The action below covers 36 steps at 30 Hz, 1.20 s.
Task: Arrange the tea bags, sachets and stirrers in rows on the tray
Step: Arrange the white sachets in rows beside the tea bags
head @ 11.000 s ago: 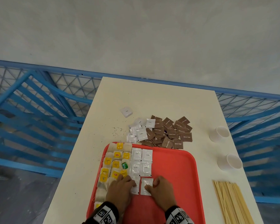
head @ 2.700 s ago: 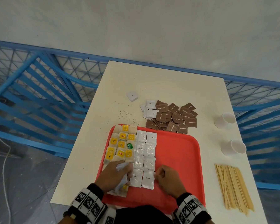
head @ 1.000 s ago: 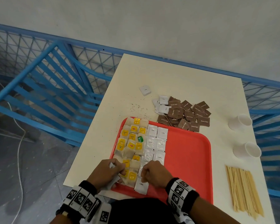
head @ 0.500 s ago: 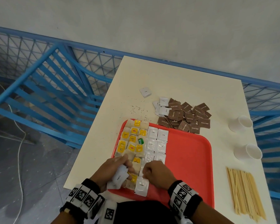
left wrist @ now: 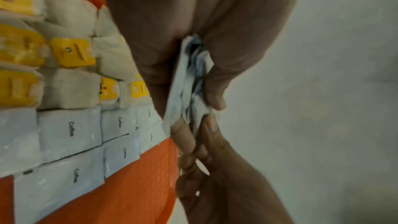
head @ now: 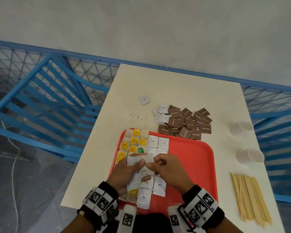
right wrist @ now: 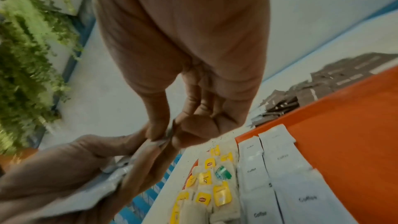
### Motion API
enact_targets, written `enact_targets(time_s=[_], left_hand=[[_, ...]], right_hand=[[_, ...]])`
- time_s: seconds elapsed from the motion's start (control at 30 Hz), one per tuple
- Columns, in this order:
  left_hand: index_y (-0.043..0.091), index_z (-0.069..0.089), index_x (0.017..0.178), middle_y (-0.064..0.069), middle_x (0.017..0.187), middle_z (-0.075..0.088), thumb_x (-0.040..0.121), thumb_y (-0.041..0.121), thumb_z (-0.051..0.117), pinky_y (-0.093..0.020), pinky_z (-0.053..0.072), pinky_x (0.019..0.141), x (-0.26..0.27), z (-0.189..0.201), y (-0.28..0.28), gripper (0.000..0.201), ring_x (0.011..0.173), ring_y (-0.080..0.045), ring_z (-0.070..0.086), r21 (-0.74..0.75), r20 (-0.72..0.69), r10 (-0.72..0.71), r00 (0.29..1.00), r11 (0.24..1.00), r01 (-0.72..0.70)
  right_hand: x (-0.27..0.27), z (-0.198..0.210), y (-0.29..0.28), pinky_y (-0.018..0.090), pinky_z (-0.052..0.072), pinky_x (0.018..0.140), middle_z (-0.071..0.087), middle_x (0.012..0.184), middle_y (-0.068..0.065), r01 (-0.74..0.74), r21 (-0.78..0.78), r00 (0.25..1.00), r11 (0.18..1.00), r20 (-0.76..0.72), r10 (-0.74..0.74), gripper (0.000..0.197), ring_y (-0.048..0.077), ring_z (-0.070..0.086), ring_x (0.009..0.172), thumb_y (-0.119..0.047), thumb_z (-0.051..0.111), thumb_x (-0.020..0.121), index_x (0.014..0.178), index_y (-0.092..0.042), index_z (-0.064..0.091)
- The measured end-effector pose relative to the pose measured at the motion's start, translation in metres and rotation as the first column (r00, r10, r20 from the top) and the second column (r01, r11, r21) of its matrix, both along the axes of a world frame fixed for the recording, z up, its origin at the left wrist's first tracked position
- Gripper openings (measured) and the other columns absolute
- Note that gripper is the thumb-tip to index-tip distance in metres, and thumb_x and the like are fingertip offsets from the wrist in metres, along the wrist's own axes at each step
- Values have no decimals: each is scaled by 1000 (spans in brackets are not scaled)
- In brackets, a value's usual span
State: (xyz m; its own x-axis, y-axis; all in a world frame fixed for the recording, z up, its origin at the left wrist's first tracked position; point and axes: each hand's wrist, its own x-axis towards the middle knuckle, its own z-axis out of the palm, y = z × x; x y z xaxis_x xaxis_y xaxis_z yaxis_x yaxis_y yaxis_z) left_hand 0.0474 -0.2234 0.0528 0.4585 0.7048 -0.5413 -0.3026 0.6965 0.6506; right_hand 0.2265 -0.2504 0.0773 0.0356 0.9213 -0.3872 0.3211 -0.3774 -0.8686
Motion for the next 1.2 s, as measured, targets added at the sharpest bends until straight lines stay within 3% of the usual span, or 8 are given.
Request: enact_targets(time_s=[0.2, 0.37, 0.47, 0.57, 0.8, 0.97, 1.03, 1.2], left_hand=[[-2, 59, 98, -20, 71, 63, 58, 44, 93, -35, 49, 55, 6, 6, -3, 69, 59, -30, 61, 95, -190, -71, 979, 991, 90], [-5, 58, 98, -20, 72, 67, 84, 18, 75, -27, 47, 44, 8, 15, -4, 32, 48, -21, 62, 111, -272, -215, 938, 961, 252], [-8, 59, 102, -23, 79, 70, 81, 21, 81, -29, 48, 48, 6, 13, -3, 42, 59, -26, 65, 95, -294, -258, 920, 950, 297], [-8, 60, 101, -27, 88, 71, 75, 28, 82, -30, 48, 51, 1, 9, -5, 50, 68, -29, 64, 76, -372, -332, 867, 920, 385], [4, 71, 84, -16, 80, 74, 80, 17, 77, -29, 51, 53, -22, -7, -9, 15, 62, -19, 64, 66, -508, -277, 816, 931, 358], [5, 71, 81, -12, 72, 69, 71, 33, 78, -33, 51, 56, -25, -13, -12, 31, 61, -22, 59, 45, -536, -266, 801, 939, 342], [3, 71, 84, -8, 69, 68, 83, 21, 75, -33, 50, 57, -23, -12, -13, 19, 61, -20, 60, 46, -539, -271, 798, 936, 349], [2, 66, 80, -6, 68, 67, 89, 10, 69, -25, 48, 50, -19, -10, -11, 12, 55, -14, 62, 52, -515, -275, 812, 936, 349]], right_hand=[[22, 9, 0, 15, 41, 50, 60, 62, -2, 88, -37, 989, 995, -119, -92, 14, 5, 51, 52, -15, 71, 89, 90, -1, 71], [27, 9, 1, 18, 43, 52, 62, 65, -3, 90, -64, 988, 994, -123, -97, 14, 5, 55, 56, -22, 67, 93, 90, -9, 73], [28, 7, 0, 17, 44, 54, 64, 67, -1, 85, -49, 990, 995, -111, -90, 11, 6, 56, 58, -20, 69, 91, 88, -10, 73], [35, -1, -1, 13, 44, 56, 62, 66, -3, 19, -5, 999, 1000, -31, -19, 10, -1, 52, 53, -12, 69, 91, 87, -3, 72], [40, -44, -24, 6, 43, 65, 64, 74, -16, -365, -184, 880, 913, 251, 402, 8, -12, 60, 65, -4, 65, 87, 85, -1, 72], [27, -60, -33, 31, 56, 82, 75, 95, 6, -456, -293, 801, 840, 277, 531, 18, 17, 70, 89, -2, 59, 83, 80, -15, 71], [23, -62, -34, 33, 57, 82, 74, 94, 2, -471, -306, 770, 827, 314, 555, 26, 16, 70, 87, -4, 59, 80, 69, -27, 63], [16, -69, -37, 33, 56, 81, 70, 89, -9, -441, -315, 742, 841, 399, 539, 20, 11, 67, 86, -9, 57, 82, 73, -26, 62]])
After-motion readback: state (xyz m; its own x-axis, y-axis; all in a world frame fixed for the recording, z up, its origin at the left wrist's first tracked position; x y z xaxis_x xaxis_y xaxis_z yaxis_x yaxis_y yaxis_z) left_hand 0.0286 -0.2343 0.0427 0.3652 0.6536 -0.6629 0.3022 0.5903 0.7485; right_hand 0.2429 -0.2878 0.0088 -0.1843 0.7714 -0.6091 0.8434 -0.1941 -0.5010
